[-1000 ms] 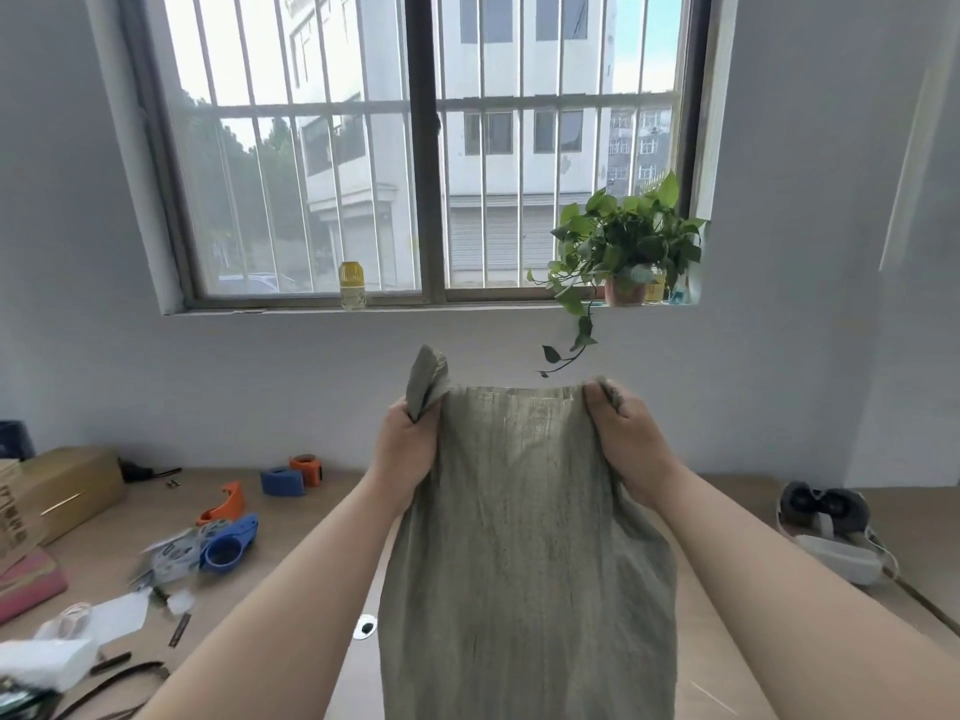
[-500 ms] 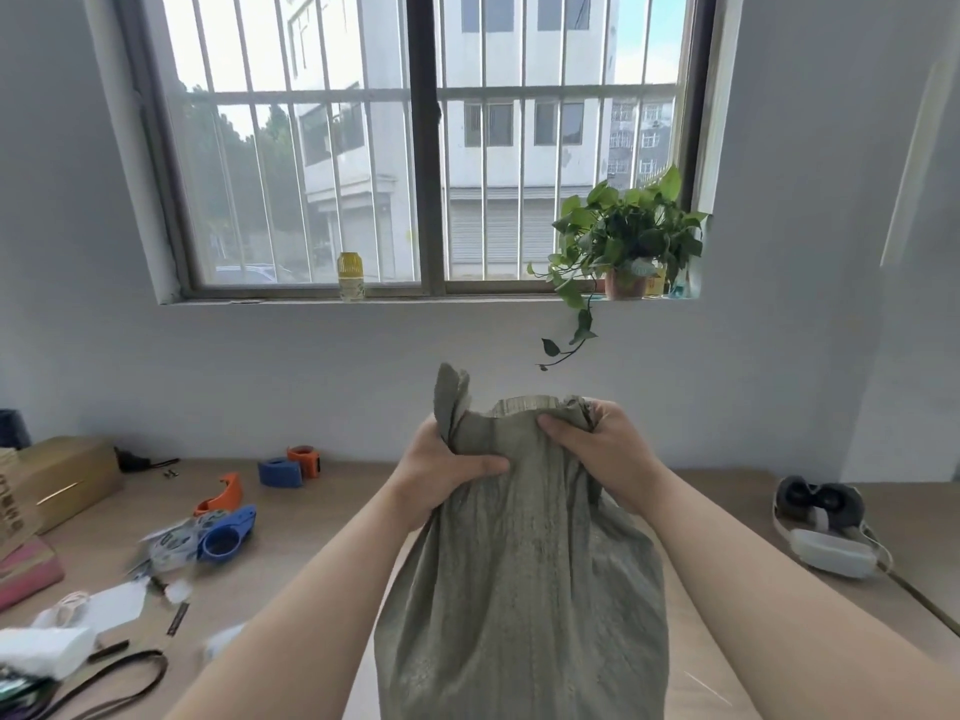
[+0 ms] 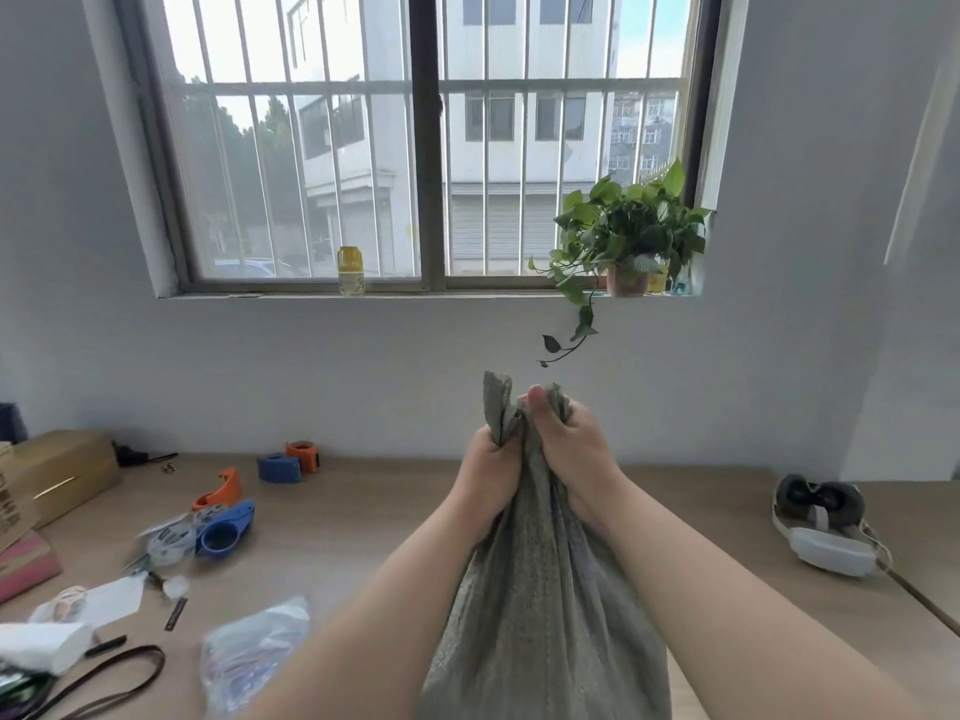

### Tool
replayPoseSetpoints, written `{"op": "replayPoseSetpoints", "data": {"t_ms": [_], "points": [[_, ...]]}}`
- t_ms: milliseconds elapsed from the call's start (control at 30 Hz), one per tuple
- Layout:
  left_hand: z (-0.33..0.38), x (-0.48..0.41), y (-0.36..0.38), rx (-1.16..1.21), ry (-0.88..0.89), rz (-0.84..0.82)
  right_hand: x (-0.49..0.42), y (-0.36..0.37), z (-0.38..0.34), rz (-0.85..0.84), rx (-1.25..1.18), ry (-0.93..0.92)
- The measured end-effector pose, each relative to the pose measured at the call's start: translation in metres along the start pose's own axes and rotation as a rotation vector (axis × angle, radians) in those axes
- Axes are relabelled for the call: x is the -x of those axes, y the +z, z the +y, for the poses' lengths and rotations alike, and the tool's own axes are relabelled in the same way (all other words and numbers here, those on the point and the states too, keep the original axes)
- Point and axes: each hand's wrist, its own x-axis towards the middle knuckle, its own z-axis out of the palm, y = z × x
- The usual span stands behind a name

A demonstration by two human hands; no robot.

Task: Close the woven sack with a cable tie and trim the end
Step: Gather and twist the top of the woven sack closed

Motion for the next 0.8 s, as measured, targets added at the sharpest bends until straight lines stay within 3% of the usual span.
{"op": "replayPoseSetpoints", "data": {"t_ms": [100,267,333,467,633,800], "points": [[-0.006,0.001,0.003,0.125,-0.027,-0.029,0.004,-0.002,-0.002,-0.116,-0.003,-0.023],[-0.012,0.008,-0.005,0.395,-0.074,-0.279,0.003,-0.01,-0.009,-0.161,0.116,-0.008],[-0.015,0.01,-0.007,0.318,-0.027,-0.363,0.001,-0.01,-0.011,-0.112,0.205,-0.019],[-0.013,0.012,-0.005,-0.004,0.044,-0.374,-0.001,-0.007,-0.013,-0.086,0.228,0.037],[-0.014,0.014,-0.004,-0.109,0.004,-0.381,0.001,0.001,-0.018,-0.159,0.144,0.151],[-0.024,0.01,-0.002,-0.176,0.024,-0.278,0.003,0.004,-0.017,-0.144,0.037,0.19]]}}
